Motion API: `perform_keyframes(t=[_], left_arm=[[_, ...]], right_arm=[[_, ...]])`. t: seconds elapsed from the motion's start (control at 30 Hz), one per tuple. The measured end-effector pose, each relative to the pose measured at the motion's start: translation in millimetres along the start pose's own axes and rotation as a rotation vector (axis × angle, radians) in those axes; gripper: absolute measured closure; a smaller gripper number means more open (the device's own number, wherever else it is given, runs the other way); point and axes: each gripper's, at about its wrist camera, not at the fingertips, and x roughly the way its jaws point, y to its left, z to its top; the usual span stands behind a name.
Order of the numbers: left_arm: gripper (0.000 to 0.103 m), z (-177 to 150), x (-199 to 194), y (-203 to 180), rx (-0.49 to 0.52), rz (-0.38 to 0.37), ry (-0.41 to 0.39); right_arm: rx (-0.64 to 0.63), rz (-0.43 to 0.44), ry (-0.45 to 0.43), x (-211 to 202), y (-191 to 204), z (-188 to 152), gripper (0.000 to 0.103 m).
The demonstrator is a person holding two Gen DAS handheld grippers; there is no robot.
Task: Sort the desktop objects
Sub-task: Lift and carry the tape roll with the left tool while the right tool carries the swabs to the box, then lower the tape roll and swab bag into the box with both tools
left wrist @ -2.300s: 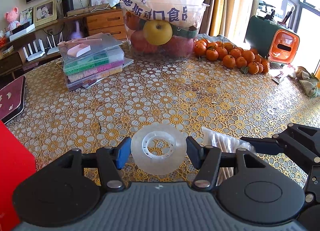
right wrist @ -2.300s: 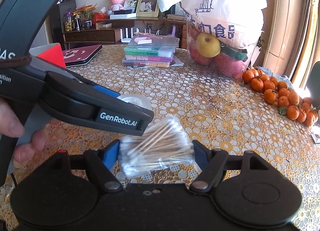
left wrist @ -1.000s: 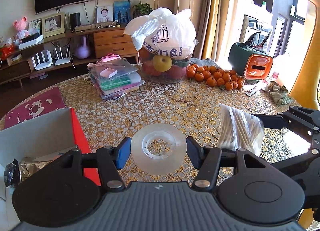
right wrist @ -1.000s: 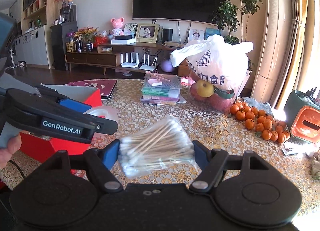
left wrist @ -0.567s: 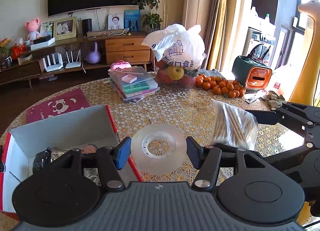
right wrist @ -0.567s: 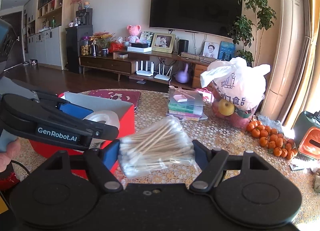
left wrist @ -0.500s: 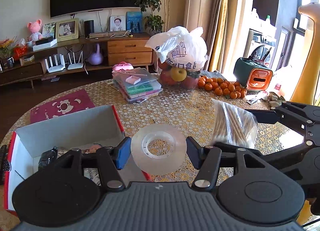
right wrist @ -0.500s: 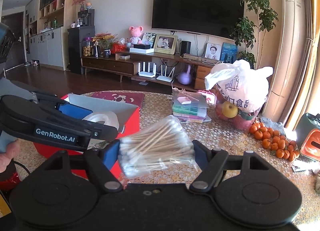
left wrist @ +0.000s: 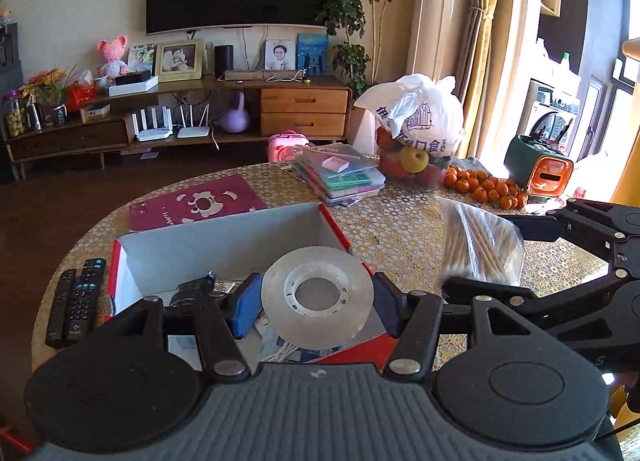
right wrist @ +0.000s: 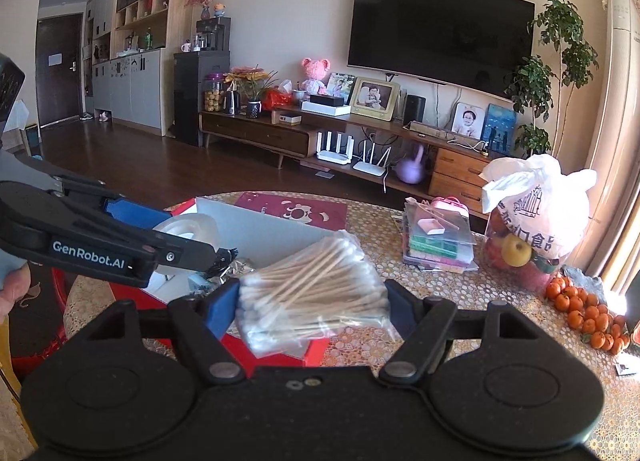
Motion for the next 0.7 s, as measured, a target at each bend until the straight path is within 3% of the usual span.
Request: perform_keyframes(t=[0.37,0.7], left_arm=[[0.045,-9.9,3.3,47.5,-0.016,0.057,0.025],[0.045,-16.1,29.4,75.0,-0.030,0.086,0.075]], right_arm=[[-0.012,0.048,0.033,36.1,22.0,12.1,0.027],[-0.032,0.074,0.089,72.5,34.2,11.0,0.027]])
